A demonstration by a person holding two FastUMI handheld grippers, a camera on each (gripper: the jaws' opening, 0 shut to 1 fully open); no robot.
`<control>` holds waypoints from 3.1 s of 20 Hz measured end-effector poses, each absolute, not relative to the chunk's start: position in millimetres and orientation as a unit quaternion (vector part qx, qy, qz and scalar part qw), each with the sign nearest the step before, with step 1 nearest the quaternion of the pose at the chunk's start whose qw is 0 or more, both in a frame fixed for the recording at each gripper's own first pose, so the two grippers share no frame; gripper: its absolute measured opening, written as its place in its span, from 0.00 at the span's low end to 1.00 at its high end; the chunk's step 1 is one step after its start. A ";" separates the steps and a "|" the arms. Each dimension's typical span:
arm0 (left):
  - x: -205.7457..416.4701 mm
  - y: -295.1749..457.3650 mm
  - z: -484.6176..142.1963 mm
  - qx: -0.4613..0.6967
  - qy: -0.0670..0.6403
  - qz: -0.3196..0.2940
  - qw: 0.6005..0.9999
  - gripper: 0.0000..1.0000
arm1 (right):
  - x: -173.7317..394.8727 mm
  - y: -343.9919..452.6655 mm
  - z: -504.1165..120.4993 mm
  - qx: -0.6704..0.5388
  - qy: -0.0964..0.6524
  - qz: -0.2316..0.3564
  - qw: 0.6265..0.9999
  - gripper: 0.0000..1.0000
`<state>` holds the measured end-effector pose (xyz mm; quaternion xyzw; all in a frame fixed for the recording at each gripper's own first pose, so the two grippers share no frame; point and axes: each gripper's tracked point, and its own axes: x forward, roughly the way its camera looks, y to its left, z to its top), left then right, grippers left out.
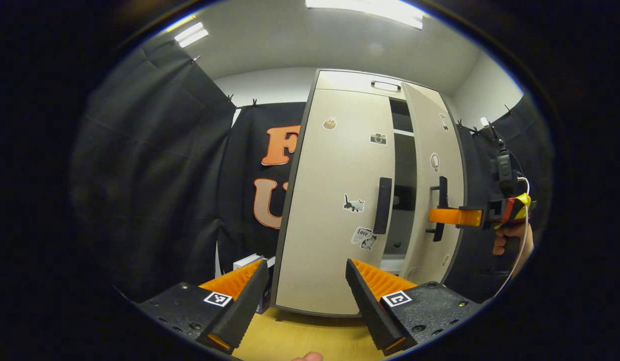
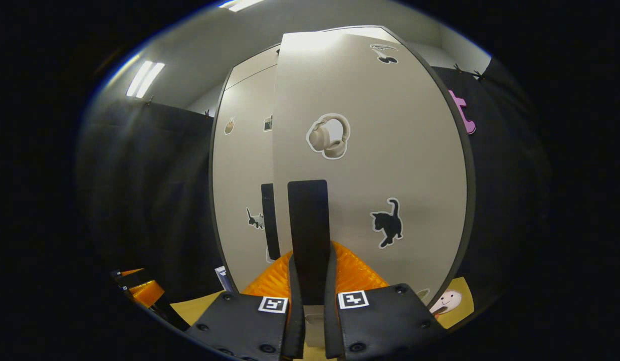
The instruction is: Open the right door of the double-door shoe cabinet with the right hand, and open the left door with the left hand.
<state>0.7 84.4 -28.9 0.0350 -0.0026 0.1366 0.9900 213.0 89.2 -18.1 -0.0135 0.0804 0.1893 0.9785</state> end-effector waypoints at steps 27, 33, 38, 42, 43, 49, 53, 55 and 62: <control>18.2 63.5 -33.9 0.003 -0.007 0.120 0.993 0.89 | 159.6 15.5 1.8 -0.014 0.067 0.164 0.984 0.22; 25.8 59.7 -33.9 0.008 -0.006 0.111 0.994 0.90 | 164.2 -9.9 6.9 -0.046 0.052 0.117 0.991 0.21; 32.7 46.4 -36.6 -0.003 -0.004 0.091 0.996 0.94 | 163.1 -24.7 11.4 -0.020 0.046 0.080 0.996 0.21; 35.4 43.8 -35.5 -0.003 -0.004 0.086 0.996 0.94 | 168.7 -45.0 13.2 -0.029 0.041 0.037 0.998 0.10; 36.8 42.5 -34.5 -0.002 -0.006 0.083 0.997 0.94 | 166.4 -50.6 14.6 -0.031 0.042 0.030 0.998 0.14; 66.5 17.0 -13.8 -0.028 -0.014 0.036 0.999 0.93 | 157.4 -44.1 15.7 0.001 0.036 0.038 0.999 0.11; 105.6 -9.8 7.5 -0.026 -0.014 -0.018 0.999 0.90 | 136.5 -52.1 19.2 -0.002 0.030 0.026 0.999 0.11; 124.4 -13.1 23.1 -0.013 -0.034 -0.019 0.999 0.93 | 127.6 -65.1 20.6 -0.023 0.022 0.003 0.999 0.11; 190.6 -36.3 28.6 0.022 -0.035 -0.035 0.999 0.93 | 108.6 -62.2 7.3 -0.007 0.031 -0.004 0.999 0.80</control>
